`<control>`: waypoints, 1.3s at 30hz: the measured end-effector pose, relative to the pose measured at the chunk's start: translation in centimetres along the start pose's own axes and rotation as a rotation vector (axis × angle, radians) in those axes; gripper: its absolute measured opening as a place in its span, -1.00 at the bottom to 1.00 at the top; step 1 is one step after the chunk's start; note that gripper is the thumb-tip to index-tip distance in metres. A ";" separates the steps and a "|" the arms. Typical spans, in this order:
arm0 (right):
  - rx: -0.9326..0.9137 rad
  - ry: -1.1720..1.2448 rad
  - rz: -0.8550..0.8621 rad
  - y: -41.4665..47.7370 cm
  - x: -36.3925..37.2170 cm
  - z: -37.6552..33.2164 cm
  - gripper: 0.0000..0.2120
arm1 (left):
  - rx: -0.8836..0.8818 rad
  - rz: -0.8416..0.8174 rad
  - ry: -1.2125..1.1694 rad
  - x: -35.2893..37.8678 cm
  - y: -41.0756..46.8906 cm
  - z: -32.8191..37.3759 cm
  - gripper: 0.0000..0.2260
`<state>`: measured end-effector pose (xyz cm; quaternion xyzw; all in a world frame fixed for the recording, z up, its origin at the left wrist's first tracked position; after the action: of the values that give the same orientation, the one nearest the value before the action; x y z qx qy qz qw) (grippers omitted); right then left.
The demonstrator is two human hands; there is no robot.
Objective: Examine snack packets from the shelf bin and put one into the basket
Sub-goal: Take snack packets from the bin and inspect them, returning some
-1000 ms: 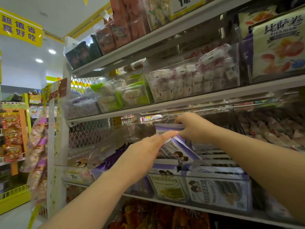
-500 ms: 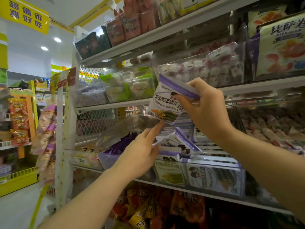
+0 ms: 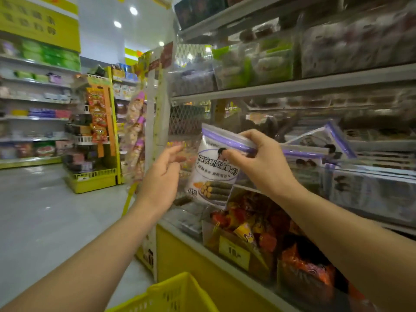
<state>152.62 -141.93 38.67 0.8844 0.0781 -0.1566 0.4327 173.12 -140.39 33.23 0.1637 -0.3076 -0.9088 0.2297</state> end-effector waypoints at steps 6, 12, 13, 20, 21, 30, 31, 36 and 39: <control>0.243 0.349 -0.258 -4.0 11.1 5.8 -0.82 | -0.263 -0.236 -0.172 -0.3 -5.0 -7.1 -0.61; 0.561 0.687 -0.264 -7.3 17.6 11.6 -0.70 | -0.404 -0.090 -0.415 -0.3 -7.5 -12.7 -0.61; 0.601 0.714 -0.253 -7.7 18.3 12.4 -0.64 | -0.423 -0.076 -0.456 0.1 -7.6 -13.4 -0.61; 0.881 1.017 -0.178 -10.1 21.6 16.8 -0.67 | -0.581 0.090 -0.594 1.6 -8.3 -18.8 -0.85; 0.911 1.016 -0.171 -10.4 21.7 17.4 -0.70 | -0.607 0.096 -0.625 2.0 -8.5 -19.4 -0.86; 0.903 0.941 -0.142 -10.8 20.9 19.5 -0.61 | -0.666 0.111 -0.734 3.1 -8.8 -20.4 -0.74; 0.891 0.910 -0.161 -10.7 20.8 19.5 -0.62 | -0.660 0.117 -0.731 3.0 -8.8 -20.2 -0.75; 0.744 0.613 -0.537 -11.3 20.2 18.3 -0.57 | -0.731 0.197 -0.851 2.4 -8.8 -19.2 -0.75; 0.781 0.541 -0.681 -12.6 19.7 18.2 -0.64 | -0.789 0.171 -0.862 2.4 -8.8 -19.1 -0.69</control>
<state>163.89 -148.59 12.05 0.9121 0.4020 -0.0727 -0.0354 176.71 -144.68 12.83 -0.3437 -0.0239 -0.9173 0.1998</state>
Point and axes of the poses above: each hand's wrist, its own y-axis towards the middle knuckle, its own x-axis out of the palm, z = x × y, the point moved 10 cm from there along y, towards the middle knuckle, and after that the axes turned 2 degrees about -y, right-handed, at the moved point
